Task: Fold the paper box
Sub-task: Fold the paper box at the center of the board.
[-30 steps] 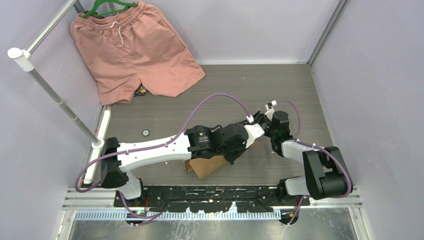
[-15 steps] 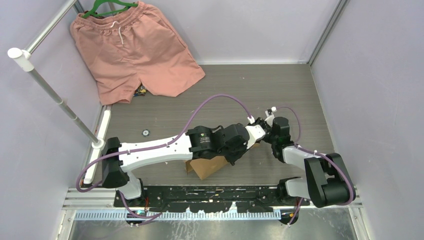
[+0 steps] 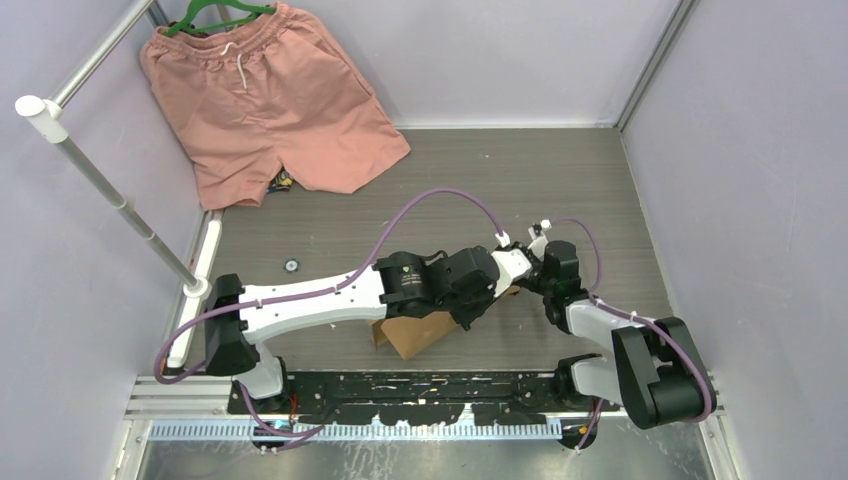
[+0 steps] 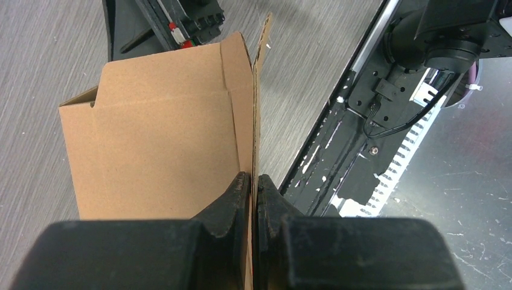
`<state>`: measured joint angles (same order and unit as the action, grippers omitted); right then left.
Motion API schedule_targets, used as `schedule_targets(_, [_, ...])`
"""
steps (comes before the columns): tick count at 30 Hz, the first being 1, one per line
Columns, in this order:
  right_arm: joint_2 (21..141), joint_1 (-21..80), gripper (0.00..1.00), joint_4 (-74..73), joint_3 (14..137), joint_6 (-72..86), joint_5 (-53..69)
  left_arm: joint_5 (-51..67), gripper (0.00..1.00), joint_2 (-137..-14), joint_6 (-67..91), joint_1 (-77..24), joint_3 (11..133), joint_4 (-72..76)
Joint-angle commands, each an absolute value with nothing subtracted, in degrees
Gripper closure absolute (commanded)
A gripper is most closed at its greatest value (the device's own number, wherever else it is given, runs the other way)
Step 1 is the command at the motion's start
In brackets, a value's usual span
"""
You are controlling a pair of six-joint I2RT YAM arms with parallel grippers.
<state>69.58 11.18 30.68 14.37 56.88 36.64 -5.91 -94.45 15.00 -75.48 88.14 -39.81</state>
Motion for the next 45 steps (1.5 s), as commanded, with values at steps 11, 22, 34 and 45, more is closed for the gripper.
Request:
schedule_targets(11, [66.4, 14.6, 0.74, 33.6, 11.8, 52.9, 35.5, -4.0, 0.92, -94.4, 16.3, -75.1, 88.8, -36.0])
schedule_targets(22, [64.9, 19.0, 0.58, 34.4, 11.3, 47.1, 30.7, -2.7, 0.92, -93.7, 16.4, -74.6, 88.0, -35.2])
schedule_targets(34, [65.3, 21.6, 0.63, 36.4, 10.2, 46.0, 27.9, -1.7, 0.92, -92.8, 16.5, -74.0, 86.7, -34.5])
schedule_targets(45, [62.9, 21.8, 0.64, 36.1, 8.8, 45.8, 27.5, 1.6, 0.91, -89.1, 18.2, -73.8, 81.6, -30.7])
